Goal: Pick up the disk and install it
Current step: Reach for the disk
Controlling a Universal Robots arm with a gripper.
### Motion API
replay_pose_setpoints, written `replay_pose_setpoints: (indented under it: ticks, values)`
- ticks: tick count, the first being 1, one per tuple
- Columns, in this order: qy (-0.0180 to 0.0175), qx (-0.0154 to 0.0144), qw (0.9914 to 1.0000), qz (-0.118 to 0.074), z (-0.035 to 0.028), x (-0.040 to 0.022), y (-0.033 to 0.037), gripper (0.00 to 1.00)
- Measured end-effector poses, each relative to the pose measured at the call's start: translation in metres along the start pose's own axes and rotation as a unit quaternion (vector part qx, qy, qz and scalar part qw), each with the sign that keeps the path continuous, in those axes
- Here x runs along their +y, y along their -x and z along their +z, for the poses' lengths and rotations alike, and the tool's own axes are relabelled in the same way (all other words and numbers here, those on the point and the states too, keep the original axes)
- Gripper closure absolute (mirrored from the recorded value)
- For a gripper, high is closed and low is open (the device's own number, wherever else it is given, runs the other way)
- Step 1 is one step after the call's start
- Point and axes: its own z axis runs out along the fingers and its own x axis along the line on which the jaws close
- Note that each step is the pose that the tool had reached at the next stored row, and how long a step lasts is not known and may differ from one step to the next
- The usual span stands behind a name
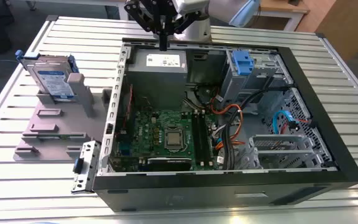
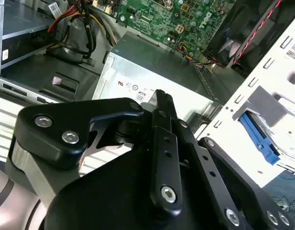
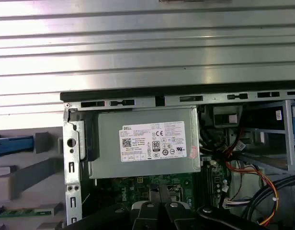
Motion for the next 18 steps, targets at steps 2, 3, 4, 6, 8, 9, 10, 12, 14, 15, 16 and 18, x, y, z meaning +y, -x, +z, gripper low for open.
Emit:
replay_pose_setpoints:
  ticks: [2,3,4,6,8,9,10,12,14,15,16,18]
  values:
    - [0.0000,0.0000,1.00000,0.000,0.0000,0.0000,0.0000,0.89]
    - [0.0000,0.0000,1.00000,0.000,0.0000,0.0000,0.0000,0.89]
    - [0.0000,0.0000,1.00000,0.000,0.0000,0.0000,0.0000,0.89]
    - [0.0000,0.0000,1.00000,0.000,0.0000,0.0000,0.0000,0.89]
    - [0.0000,0.0000,1.00000,0.000,0.0000,0.0000,-0.0005,0.89]
    - [0.0000,0.0000,1.00000,0.000,0.0000,0.0000,-0.0009,0.89]
    - [0.0000,0.0000,1.00000,0.000,-0.0001,-0.0001,-0.0012,0.89]
    - [0.0000,0.0000,1.00000,0.000,0.0000,-0.0002,-0.0027,0.89]
    - [0.0000,0.0000,1.00000,0.000,-0.0001,-0.0003,-0.0043,0.89]
    - [-0.0001,0.0000,1.00000,0.000,-0.0002,-0.0004,-0.0052,0.89]
    - [0.0000,0.0000,1.00000,0.000,-0.0002,-0.0005,-0.0062,0.89]
    - [0.0000,0.0000,1.00000,0.000,-0.0002,-0.0006,-0.0082,0.89]
